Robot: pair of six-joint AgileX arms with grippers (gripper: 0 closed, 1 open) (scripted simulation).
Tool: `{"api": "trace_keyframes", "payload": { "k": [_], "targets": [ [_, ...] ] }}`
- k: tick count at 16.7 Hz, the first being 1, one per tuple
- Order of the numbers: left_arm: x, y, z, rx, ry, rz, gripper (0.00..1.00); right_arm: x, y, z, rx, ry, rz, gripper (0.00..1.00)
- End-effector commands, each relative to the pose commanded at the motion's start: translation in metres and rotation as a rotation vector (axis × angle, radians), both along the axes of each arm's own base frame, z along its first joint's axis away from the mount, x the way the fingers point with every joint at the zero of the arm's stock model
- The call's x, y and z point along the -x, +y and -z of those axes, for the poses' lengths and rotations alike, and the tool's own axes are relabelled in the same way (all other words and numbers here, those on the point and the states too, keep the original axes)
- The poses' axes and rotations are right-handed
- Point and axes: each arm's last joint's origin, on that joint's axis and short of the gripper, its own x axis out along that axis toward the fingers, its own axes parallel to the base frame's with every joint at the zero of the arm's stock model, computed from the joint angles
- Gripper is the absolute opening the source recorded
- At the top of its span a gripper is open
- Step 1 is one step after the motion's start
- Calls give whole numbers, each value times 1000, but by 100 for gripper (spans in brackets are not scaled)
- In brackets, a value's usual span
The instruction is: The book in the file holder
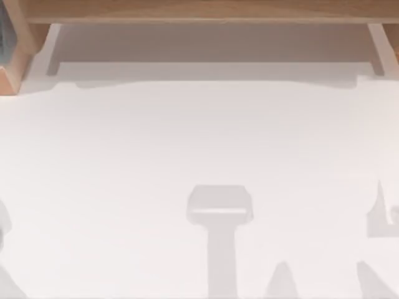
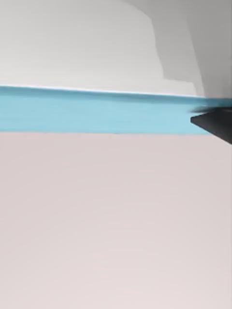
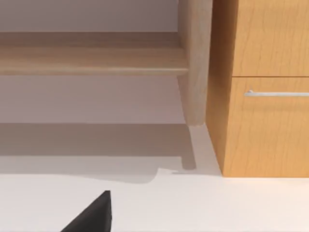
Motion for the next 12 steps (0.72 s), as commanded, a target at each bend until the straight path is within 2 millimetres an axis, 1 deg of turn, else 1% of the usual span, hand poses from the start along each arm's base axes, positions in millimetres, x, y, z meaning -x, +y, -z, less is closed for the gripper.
{"api": "trace_keyframes", "payload": {
  "k": [2, 4, 7, 9, 12],
  "targets": [
    [-7, -21, 10, -14, -11, 170, 0, 0, 0, 0, 0, 0, 0, 100],
    [-16, -42, 16, -30, -36, 327, 0, 0, 0, 0, 0, 0, 0, 100],
    [-27, -67, 24, -34, -59, 494, 0, 0, 0, 0, 0, 0, 0, 100],
    [-29, -72, 29, -27, -57, 527, 0, 0, 0, 0, 0, 0, 0, 100],
    [-29, -72, 29, -27, -57, 527, 0, 0, 0, 0, 0, 0, 0, 100]
  ]
}}
